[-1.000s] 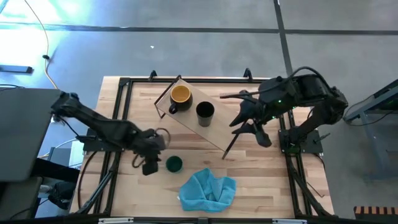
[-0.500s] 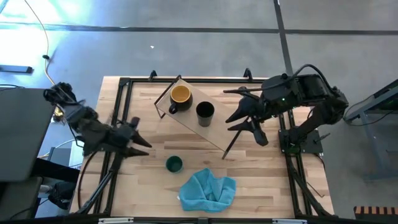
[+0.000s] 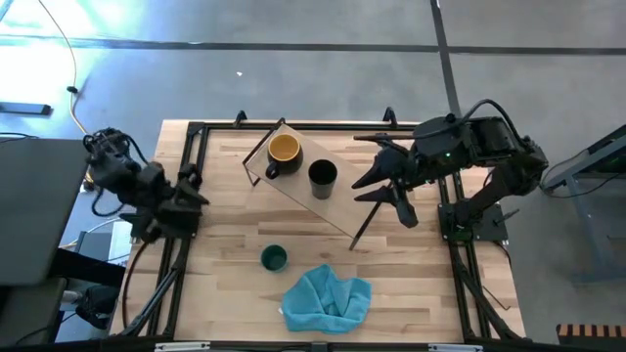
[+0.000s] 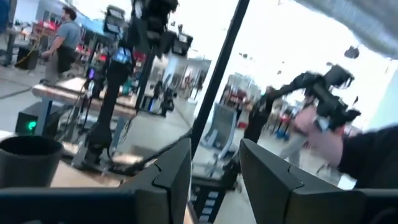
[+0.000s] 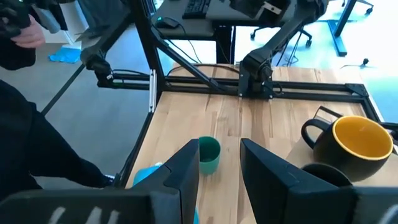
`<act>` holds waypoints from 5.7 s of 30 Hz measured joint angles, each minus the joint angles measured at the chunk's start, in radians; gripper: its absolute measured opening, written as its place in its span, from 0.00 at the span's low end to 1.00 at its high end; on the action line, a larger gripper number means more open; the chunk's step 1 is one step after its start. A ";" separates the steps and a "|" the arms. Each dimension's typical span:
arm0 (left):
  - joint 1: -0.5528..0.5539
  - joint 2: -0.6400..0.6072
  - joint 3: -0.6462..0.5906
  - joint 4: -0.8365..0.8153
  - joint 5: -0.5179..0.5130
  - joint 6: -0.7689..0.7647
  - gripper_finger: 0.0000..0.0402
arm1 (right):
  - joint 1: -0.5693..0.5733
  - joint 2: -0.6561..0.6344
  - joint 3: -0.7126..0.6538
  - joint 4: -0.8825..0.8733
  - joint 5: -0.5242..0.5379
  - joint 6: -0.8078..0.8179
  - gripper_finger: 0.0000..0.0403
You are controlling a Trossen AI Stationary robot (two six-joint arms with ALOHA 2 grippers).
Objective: Stack small to large cups/mugs on shelf
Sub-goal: Put the green cup on the shelf
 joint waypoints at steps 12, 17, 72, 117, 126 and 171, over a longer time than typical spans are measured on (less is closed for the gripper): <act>0.000 -0.114 0.001 0.046 0.243 0.151 0.31 | 0.000 0.000 0.000 -0.001 0.045 0.008 0.27; -0.001 -0.127 0.001 -0.072 0.553 0.476 0.31 | 0.000 0.005 0.000 -0.004 0.045 0.008 0.27; 1.082 -0.151 -0.350 0.091 1.470 0.135 0.31 | 0.067 0.308 0.000 0.359 -0.117 0.024 0.27; 1.119 -0.447 -0.508 -0.139 1.181 -0.032 0.31 | 0.021 0.492 0.000 0.277 -0.018 0.473 0.27; 1.119 -0.447 -0.681 0.250 1.146 -0.185 0.31 | 0.019 0.492 0.000 0.295 -0.018 0.463 0.27; 0.609 -0.446 -0.692 0.029 0.497 0.156 0.31 | -0.012 0.634 0.000 0.197 -0.064 0.629 0.27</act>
